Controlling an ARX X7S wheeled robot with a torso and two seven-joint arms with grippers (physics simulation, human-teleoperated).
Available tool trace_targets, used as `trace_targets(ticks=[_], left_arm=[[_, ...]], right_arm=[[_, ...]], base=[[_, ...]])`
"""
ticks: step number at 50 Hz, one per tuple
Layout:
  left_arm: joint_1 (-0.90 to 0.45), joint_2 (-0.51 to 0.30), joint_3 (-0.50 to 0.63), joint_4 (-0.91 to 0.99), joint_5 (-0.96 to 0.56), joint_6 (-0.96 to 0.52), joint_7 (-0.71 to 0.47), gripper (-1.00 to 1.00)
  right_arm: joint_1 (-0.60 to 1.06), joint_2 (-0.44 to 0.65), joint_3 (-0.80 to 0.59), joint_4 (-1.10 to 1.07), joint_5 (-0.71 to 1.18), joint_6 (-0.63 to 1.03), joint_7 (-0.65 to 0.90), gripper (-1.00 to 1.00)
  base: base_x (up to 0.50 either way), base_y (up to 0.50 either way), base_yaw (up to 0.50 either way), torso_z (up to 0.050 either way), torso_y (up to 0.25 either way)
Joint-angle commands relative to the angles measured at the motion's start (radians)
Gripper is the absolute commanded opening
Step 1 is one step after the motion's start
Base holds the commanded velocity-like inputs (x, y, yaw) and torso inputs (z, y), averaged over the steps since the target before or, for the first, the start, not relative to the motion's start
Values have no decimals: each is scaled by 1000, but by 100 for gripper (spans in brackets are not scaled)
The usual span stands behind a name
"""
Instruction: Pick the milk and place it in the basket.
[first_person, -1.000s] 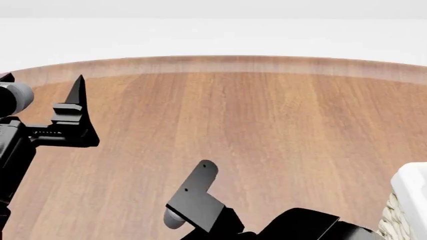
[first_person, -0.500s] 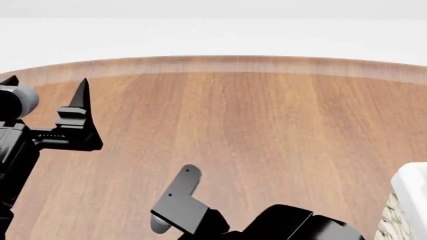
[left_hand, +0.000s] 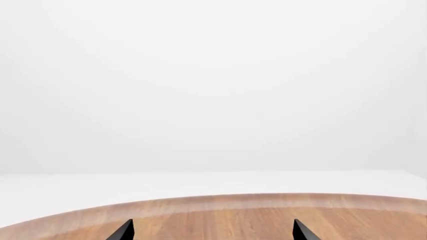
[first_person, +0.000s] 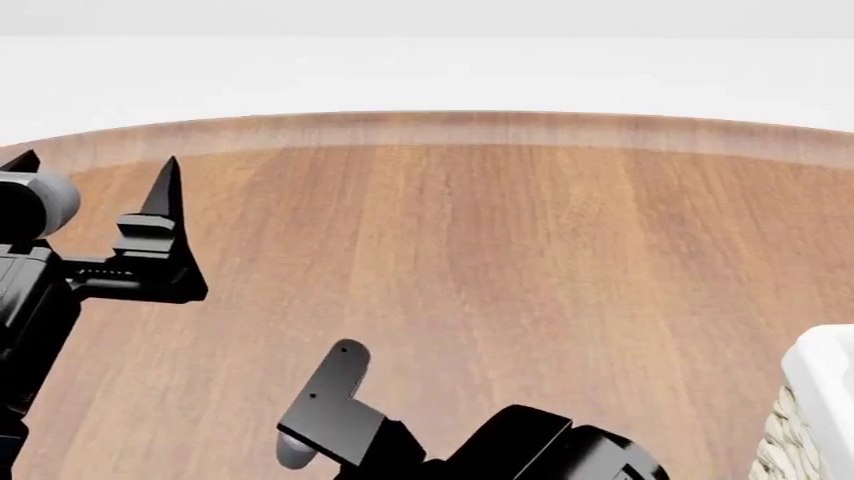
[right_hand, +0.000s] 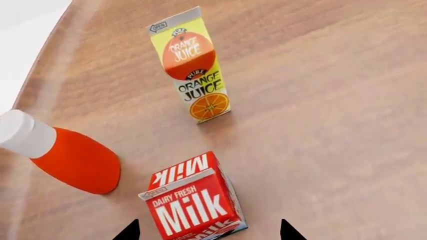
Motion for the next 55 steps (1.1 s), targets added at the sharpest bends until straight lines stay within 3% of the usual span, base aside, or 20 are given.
trace_targets(ticks=[1, 33, 34, 55], left_arm=[[-4, -2, 5, 2, -7, -1, -6, 100], [9, -10, 5, -6, -25, 20, -13, 100], [11, -10, 6, -9, -24, 24, -12, 100], [21, -17, 14, -7, -33, 34, -20, 100]], right_arm=[[5, -57, -60, 108, -34, -76, -56, 100], [-30, -153, -169, 331, -85, -237, -162, 100], [-33, -153, -170, 332, -86, -239, -160, -100], [-37, -158, -143, 354, -82, -250, -113, -100]], base=[[0, 0, 0, 0, 0], [0, 0, 0, 0, 0], [0, 0, 0, 0, 0], [0, 0, 1, 0, 0]])
